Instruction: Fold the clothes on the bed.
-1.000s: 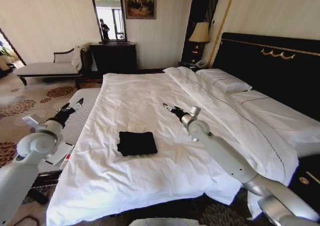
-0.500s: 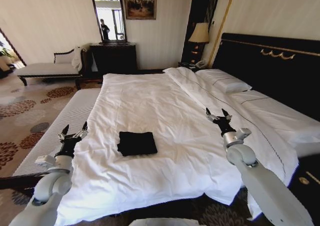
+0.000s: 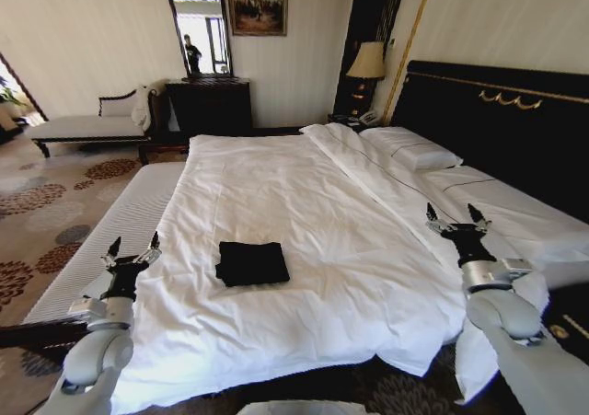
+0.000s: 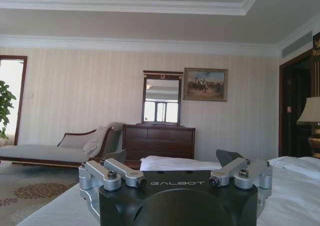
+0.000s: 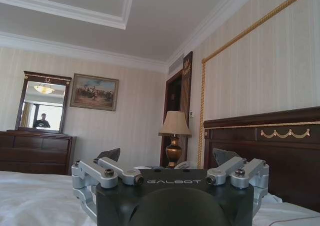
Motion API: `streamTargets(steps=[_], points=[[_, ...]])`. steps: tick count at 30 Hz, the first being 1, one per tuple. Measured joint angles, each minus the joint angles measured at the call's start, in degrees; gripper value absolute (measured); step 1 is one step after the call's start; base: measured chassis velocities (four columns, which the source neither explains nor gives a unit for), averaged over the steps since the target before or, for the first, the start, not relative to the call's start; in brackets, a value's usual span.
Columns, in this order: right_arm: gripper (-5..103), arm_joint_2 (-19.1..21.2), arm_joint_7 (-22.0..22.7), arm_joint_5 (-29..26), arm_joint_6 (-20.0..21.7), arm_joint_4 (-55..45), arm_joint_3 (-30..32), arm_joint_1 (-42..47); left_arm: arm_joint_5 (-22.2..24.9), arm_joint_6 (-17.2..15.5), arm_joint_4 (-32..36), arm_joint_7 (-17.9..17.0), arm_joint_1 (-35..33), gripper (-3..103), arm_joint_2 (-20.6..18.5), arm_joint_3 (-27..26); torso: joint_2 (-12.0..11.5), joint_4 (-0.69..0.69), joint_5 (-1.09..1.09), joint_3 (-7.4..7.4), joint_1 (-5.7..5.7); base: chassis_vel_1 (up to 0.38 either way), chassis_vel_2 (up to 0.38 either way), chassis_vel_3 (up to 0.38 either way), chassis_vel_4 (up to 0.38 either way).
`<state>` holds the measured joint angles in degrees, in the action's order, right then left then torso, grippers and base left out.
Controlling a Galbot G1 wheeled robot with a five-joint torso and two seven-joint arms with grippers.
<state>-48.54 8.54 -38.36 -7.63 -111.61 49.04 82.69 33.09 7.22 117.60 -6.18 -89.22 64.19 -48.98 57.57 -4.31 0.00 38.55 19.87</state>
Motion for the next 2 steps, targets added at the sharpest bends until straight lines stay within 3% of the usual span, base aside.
streamTargets(steps=[2], points=[[100,-0.01,0.0,-0.06,0.0,0.01,-0.14,-0.1,0.07,-0.02,0.0,0.01,0.04,100,-0.03,0.02,0.0,0.0,0.0,0.0,0.0,0.0,0.0,0.0,0.0]])
